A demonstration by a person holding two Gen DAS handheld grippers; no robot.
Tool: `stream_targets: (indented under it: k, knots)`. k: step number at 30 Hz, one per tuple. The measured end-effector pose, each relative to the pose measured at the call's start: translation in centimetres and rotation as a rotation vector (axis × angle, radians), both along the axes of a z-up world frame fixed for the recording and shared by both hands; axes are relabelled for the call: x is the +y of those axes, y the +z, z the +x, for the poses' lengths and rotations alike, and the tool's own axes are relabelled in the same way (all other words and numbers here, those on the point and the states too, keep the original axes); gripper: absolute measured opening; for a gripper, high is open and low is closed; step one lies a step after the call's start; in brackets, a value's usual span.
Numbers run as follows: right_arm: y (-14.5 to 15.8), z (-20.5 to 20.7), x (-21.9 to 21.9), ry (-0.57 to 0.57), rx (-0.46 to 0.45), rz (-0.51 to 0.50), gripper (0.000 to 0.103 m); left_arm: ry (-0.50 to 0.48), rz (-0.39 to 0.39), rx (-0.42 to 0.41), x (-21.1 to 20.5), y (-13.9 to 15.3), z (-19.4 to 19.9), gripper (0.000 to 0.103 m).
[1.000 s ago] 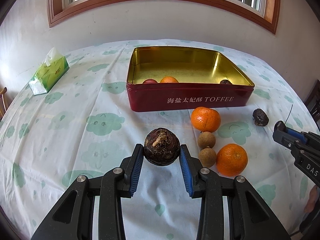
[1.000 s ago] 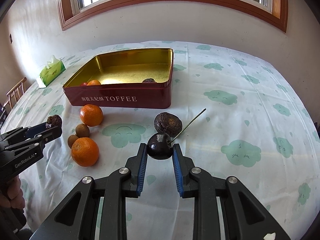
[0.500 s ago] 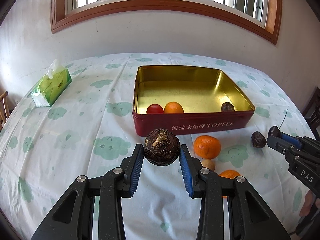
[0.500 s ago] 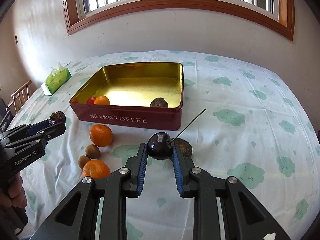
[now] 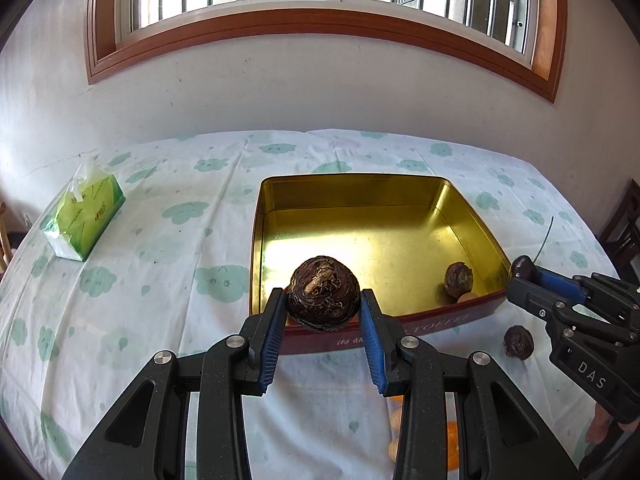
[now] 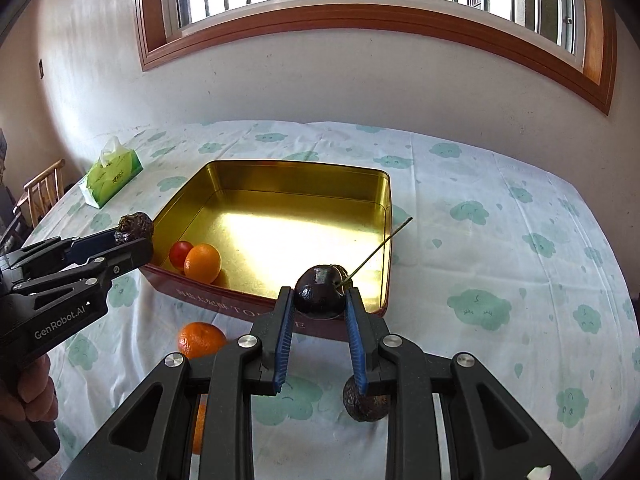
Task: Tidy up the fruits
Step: 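Carry the plum and sprouted fruit over the TOFFEE tin with both tools, then open both tools to drop the plum and sprouted fruit into the tin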
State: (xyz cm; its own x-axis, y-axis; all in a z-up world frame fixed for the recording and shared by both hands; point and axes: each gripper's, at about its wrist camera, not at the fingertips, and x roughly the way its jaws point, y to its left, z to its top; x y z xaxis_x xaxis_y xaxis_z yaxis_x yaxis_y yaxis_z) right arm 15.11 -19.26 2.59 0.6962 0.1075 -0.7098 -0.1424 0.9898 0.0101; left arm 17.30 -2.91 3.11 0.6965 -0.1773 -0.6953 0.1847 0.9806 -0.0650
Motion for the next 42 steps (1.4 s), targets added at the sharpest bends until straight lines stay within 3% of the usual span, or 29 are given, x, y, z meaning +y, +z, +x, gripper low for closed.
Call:
stream_targets:
  k: [17, 42]
  knots:
    - [-2.7, 5.0, 2.3, 0.046, 0.076, -0.003, 0.024, -0.001, 0.03, 0.064, -0.7, -2.6, 4.1, 0.038]
    - [-3.5, 5.1, 2.4, 0.033, 0.094, 0.023, 0.024, -0.008, 0.035, 0.075, -0.5, -3.6, 4.2, 0.039]
